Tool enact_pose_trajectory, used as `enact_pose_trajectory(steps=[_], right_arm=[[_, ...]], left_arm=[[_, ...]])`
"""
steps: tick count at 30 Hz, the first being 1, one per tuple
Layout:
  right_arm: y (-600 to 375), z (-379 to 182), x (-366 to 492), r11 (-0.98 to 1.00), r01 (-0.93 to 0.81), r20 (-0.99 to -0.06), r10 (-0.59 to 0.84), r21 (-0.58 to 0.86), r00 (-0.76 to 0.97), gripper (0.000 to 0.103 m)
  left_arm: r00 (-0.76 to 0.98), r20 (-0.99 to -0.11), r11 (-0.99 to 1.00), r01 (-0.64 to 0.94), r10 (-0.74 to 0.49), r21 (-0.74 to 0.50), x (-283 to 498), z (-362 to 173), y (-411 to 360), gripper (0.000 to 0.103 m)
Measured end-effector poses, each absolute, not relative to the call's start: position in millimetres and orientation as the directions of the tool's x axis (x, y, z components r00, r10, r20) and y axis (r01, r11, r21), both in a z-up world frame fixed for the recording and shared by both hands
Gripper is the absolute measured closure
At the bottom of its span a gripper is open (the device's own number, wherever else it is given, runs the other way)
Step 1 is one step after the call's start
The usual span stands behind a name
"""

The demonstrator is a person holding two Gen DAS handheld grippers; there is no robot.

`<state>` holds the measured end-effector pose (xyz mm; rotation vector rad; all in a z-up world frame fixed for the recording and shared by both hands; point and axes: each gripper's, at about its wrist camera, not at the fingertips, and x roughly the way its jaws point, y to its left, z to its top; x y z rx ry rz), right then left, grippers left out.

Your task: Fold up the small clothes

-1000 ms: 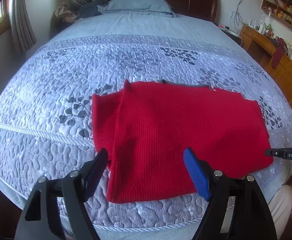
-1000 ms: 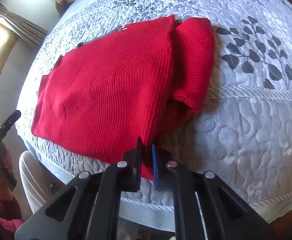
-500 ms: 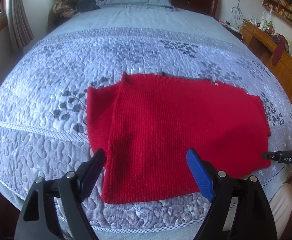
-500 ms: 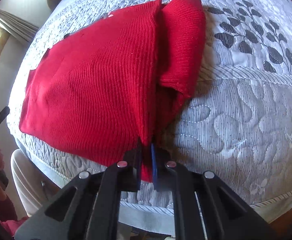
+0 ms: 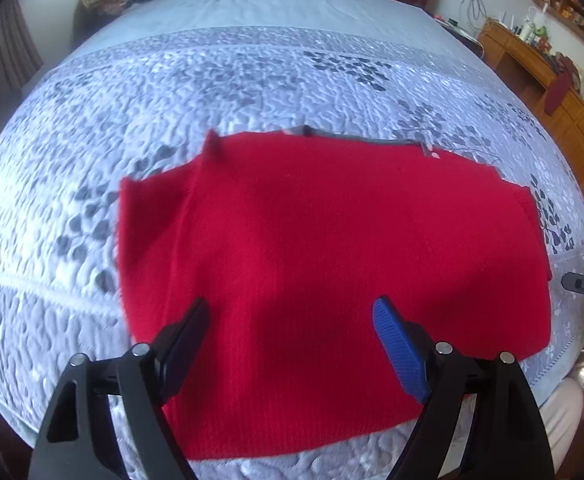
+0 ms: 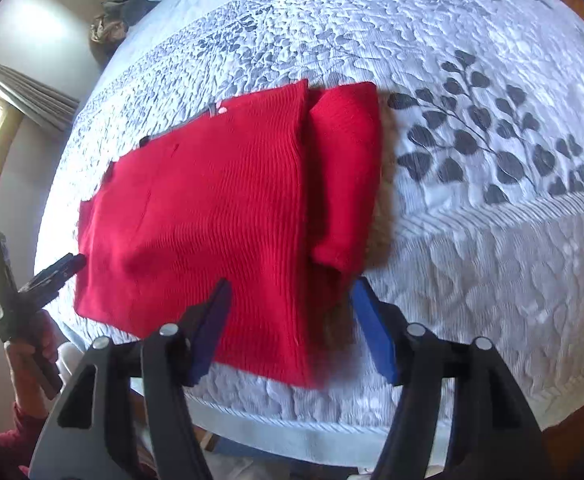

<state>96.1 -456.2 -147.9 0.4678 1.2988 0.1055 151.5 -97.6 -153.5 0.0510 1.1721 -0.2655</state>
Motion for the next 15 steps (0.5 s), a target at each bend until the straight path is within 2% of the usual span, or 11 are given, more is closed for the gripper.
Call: enact_pose_trajectory(steps=[7, 15], right_arm=[[-476.4, -178.6, 115.9, 0.85, 0.269, -0.885, 0.393, 0.454, 0.25, 0.033], [-488.6, -197.5, 118.2, 0.794, 0.302, -0.847, 0.464, 0.527, 0.259, 0.03]], left_arm=[[0.321, -0.931, 0.958, 0.273, -0.174, -0.085, 175.3, -171.4, -130.7, 0.019], [0.305, -0.94, 0.966, 0.245, -0.155, -0.08, 185.4, -191.7, -120.4, 0.019]])
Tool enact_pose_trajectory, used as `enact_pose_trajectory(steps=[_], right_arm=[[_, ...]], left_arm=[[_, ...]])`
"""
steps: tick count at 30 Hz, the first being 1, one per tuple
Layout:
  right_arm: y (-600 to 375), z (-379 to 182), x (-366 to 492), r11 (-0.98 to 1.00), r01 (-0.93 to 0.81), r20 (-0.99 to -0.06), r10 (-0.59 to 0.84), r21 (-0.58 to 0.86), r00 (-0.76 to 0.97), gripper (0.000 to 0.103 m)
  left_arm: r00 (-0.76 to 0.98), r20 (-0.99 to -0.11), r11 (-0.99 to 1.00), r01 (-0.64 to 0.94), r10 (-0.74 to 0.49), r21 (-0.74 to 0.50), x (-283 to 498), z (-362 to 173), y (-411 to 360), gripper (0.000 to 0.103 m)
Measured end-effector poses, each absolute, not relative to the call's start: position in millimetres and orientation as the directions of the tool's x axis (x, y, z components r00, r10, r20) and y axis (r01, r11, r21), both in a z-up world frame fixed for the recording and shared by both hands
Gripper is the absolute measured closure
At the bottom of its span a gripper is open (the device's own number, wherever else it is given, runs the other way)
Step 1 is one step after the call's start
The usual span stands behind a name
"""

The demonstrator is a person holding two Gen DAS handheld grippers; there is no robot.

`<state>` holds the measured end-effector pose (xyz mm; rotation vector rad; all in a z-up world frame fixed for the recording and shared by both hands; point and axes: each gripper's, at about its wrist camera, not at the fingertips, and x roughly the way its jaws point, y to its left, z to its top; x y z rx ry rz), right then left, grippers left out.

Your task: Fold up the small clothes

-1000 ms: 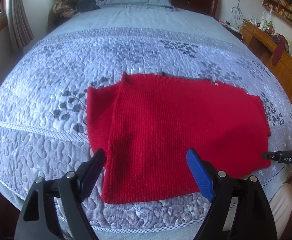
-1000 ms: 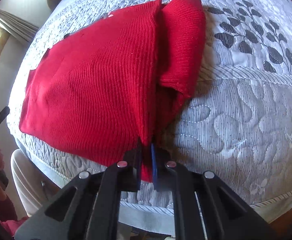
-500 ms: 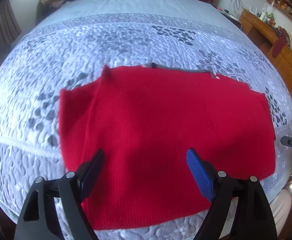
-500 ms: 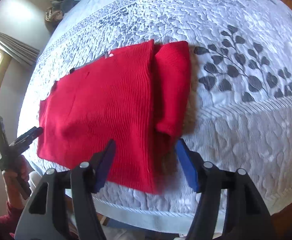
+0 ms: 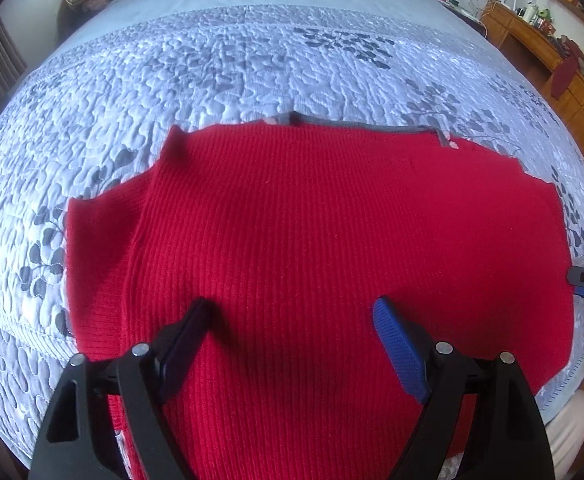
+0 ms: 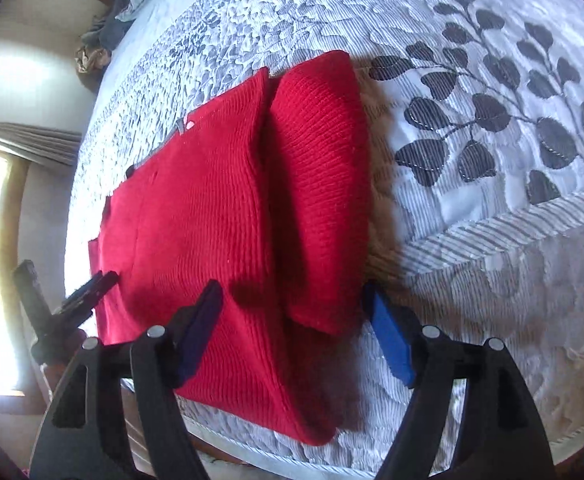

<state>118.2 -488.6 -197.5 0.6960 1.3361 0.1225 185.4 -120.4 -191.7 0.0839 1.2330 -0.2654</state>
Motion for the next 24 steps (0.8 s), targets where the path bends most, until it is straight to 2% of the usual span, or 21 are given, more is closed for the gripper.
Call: enact_pose_trajectory(steps=[4, 7, 16, 17, 19, 21, 24], right_arm=[[-488.4, -198.6, 121.7, 0.792, 0.296, -0.843, 0.472, 0.535, 0.259, 0.031], [-486.8, -194.0, 124.5, 0.78, 0.272, -0.822, 0.499, 0.564, 0.274, 0.04], [-485.6, -206.8, 136.6, 0.767, 0.29, -0.818, 0.514, 0.573, 0.257, 0.037], [-486.4, -208.3, 137.0, 0.765, 0.298, -0.82, 0.51, 0.57, 0.26, 0.04], [-487.2, -209.5, 137.6, 0.751, 0.298, -0.807, 0.53, 0.589, 0.261, 0.068], [-489.8, -210.1, 136.6, 0.71, 0.318, -0.778, 0.567, 0.628, 0.272, 0.076], [-488.6, -206.7, 136.0, 0.72, 0.317, -0.786, 0.553, 0.618, 0.277, 0.079]], left_arm=[[0.294, -0.939, 0.965, 0.238, -0.179, -0.11, 186.9, -199.1, -113.2, 0.018], [0.29, -0.937, 0.963, 0.235, -0.196, -0.129, 186.5, -201.4, -110.9, 0.018], [0.269, -0.937, 0.959, 0.235, -0.223, -0.16, 188.4, -205.2, -108.3, 0.016], [0.268, -0.937, 0.959, 0.236, -0.223, -0.16, 188.9, -205.7, -108.7, 0.016], [0.267, -0.938, 0.957, 0.24, -0.223, -0.16, 188.9, -206.4, -109.1, 0.016], [0.262, -0.937, 0.956, 0.243, -0.23, -0.167, 189.4, -206.8, -107.9, 0.016], [0.253, -0.938, 0.953, 0.249, -0.239, -0.176, 190.3, -207.0, -106.3, 0.016]])
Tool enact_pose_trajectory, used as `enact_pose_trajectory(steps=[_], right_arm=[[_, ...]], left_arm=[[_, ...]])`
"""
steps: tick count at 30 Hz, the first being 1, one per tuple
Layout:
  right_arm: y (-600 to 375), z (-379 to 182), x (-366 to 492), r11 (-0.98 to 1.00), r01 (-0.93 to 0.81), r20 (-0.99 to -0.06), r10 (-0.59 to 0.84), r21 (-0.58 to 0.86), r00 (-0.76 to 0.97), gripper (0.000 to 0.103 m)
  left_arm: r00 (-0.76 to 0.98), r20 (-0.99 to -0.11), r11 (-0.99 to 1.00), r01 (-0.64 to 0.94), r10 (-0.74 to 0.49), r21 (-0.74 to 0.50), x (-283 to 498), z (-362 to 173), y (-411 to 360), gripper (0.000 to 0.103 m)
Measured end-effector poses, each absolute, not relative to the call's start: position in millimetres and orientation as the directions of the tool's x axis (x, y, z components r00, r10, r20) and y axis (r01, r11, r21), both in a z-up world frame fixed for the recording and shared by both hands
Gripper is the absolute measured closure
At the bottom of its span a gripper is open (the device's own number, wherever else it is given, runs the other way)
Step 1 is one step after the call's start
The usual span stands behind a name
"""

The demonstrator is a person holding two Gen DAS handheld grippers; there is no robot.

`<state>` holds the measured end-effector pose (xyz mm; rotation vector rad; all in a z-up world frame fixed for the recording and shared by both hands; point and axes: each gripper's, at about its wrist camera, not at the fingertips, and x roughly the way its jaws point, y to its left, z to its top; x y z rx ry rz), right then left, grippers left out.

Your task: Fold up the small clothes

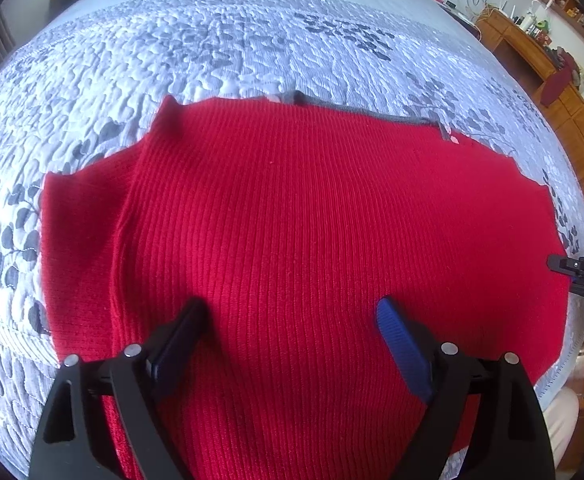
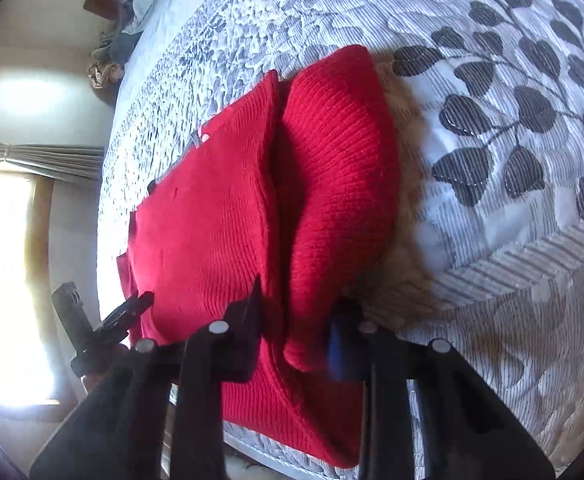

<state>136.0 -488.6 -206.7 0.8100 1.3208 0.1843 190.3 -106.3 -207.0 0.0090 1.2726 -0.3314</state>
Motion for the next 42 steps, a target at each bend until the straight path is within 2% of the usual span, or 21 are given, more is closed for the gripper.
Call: enact_pose_trajectory(steps=[5, 13, 19, 24, 30, 33, 38, 39, 40, 42], right_arm=[[-483.4, -209.1, 141.1, 0.733, 0.371, -0.822, 0.519, 0.57, 0.236, 0.08], [-447.6, -153.2, 154.1, 0.849, 0.307, -0.899, 0.369, 0.429, 0.237, 0.082], [-386.3, -96.2, 177.1, 0.922, 0.165, -0.92, 0.305, 0.35, 0.248, 0.082], [-307.6, -68.5, 200.8, 0.957, 0.01, -0.928, 0.279, 0.291, 0.248, 0.082], [-198.0, -86.8, 219.0, 0.952, -0.202, -0.951, 0.265, 0.231, 0.162, 0.082], [-174.3, -103.1, 218.1, 0.939, -0.24, -0.955, 0.277, 0.246, 0.107, 0.072], [-203.8, -95.7, 199.9, 0.939, -0.217, -0.941, 0.303, 0.268, 0.15, 0.072], [-206.9, -94.5, 194.3, 0.941, -0.214, -0.941, 0.3, 0.264, 0.158, 0.069], [-213.5, -93.4, 184.6, 0.939, -0.222, -0.939, 0.302, 0.263, 0.164, 0.06], [-217.8, -93.5, 164.8, 0.932, -0.253, -0.936, 0.308, 0.261, 0.172, 0.055]], left_arm=[[0.248, -0.934, 0.95, 0.244, -0.255, -0.195, 191.4, -210.1, -104.3, 0.014], [0.21, -0.943, 0.946, 0.257, -0.256, -0.2, 196.1, -201.3, -103.9, 0.014], [0.206, -0.895, 0.911, 0.213, -0.395, -0.353, 191.4, -182.6, -70.8, 0.014], [0.19, -0.808, 0.826, 0.225, -0.557, -0.517, 184.0, -177.0, -45.5, 0.015], [0.141, -0.739, 0.743, 0.271, -0.659, -0.612, 183.1, -184.5, -40.9, 0.015], [0.124, -0.736, 0.738, 0.255, -0.665, -0.624, 185.5, -195.2, -34.4, 0.015], [0.113, -0.689, 0.694, 0.226, -0.715, -0.683, 188.1, -201.3, -23.5, 0.016], [0.107, -0.686, 0.69, 0.218, -0.72, -0.69, 190.1, -202.6, -23.1, 0.016], [0.105, -0.685, 0.689, 0.21, -0.721, -0.693, 191.5, -203.1, -23.3, 0.016], [0.1, -0.687, 0.691, 0.202, -0.719, -0.694, 194.0, -203.0, -23.3, 0.016]])
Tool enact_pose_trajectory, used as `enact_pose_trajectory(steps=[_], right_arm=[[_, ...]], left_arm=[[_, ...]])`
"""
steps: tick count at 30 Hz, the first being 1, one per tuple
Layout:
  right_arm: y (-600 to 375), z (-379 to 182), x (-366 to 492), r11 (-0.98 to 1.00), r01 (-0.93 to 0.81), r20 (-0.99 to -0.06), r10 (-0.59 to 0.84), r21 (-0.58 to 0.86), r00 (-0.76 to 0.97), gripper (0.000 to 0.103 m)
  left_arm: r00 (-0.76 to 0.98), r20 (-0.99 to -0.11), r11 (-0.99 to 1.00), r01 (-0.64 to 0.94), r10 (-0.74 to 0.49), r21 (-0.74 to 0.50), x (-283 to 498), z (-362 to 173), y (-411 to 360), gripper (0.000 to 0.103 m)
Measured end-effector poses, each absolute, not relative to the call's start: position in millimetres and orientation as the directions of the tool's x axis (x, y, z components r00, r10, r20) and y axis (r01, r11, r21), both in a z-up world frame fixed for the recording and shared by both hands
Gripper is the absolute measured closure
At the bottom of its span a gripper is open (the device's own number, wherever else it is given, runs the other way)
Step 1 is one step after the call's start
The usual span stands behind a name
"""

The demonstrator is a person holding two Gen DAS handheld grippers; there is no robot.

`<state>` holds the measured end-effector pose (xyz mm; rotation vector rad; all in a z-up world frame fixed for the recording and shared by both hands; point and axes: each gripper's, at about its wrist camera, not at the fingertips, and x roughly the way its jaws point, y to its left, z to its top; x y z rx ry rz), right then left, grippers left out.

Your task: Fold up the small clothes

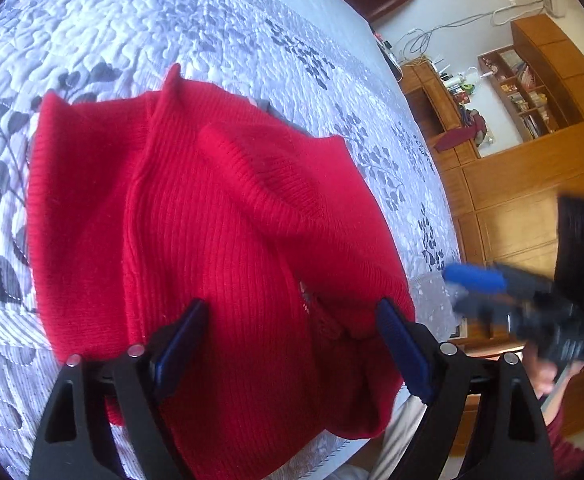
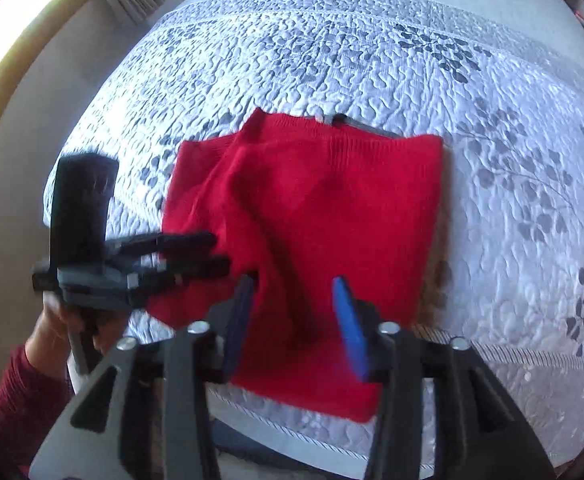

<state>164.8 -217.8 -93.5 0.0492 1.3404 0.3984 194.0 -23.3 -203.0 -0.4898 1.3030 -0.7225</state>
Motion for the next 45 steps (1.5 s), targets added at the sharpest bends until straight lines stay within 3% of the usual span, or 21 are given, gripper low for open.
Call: enact_pose_trajectory(steps=[4, 10, 17, 18, 20, 22, 25, 30, 42, 45], right_arm=[[-205.8, -107.3, 116.0, 0.902, -0.351, -0.938, 0.317, 0.251, 0.143, 0.05], [-162.7, -128.2, 72.8, 0.881, -0.468, -0.948, 0.205, 0.071, 0.242, 0.04], [-142.9, -153.9, 79.1, 0.867, -0.496, -0.954, 0.114, -0.041, 0.277, 0.039], [-143.2, -156.7, 81.1, 0.87, -0.491, -0.954, 0.117, -0.036, 0.276, 0.043], [-146.9, -161.7, 86.6, 0.88, -0.475, -0.955, 0.128, -0.015, 0.267, 0.062], [-156.6, -164.5, 93.7, 0.896, -0.442, -0.958, 0.157, 0.036, 0.241, 0.093], [-182.3, -159.0, 103.9, 0.909, -0.367, -0.937, 0.287, 0.2, 0.201, 0.095], [-226.9, -136.7, 112.1, 0.866, -0.255, -0.853, 0.483, 0.431, 0.199, 0.096], [-256.6, -94.1, 106.3, 0.833, -0.241, -0.786, 0.551, 0.497, 0.282, 0.096], [-263.5, -90.4, 103.5, 0.827, -0.243, -0.776, 0.56, 0.507, 0.291, 0.096]], left_arm=[[0.087, -0.701, 0.704, 0.18, -0.708, -0.687, 197.6, -202.8, -24.5, 0.016], [0.072, -0.727, 0.729, 0.137, -0.683, -0.671, 204.8, -202.3, -25.4, 0.016], [0.062, -0.764, 0.763, 0.135, -0.643, -0.632, 207.2, -201.4, -34.0, 0.016], [0.061, -0.766, 0.766, 0.132, -0.64, -0.629, 206.7, -201.3, -34.0, 0.016], [0.055, -0.772, 0.771, 0.127, -0.634, -0.624, 208.1, -201.1, -36.2, 0.016], [0.043, -0.777, 0.775, 0.121, -0.628, -0.62, 208.4, -200.8, -37.2, 0.016], [0.024, -0.765, 0.763, 0.086, -0.644, -0.64, 209.5, -198.7, -32.9, 0.016], [0.037, -0.654, 0.652, -0.055, -0.756, -0.756, 213.5, -194.6, -13.6, 0.016], [-0.05, -0.598, 0.597, -0.167, -0.8, -0.785, 222.6, -209.9, -54.1, 0.016], [-0.04, -0.583, 0.579, -0.184, -0.812, -0.794, 227.7, -214.2, -58.2, 0.022]])
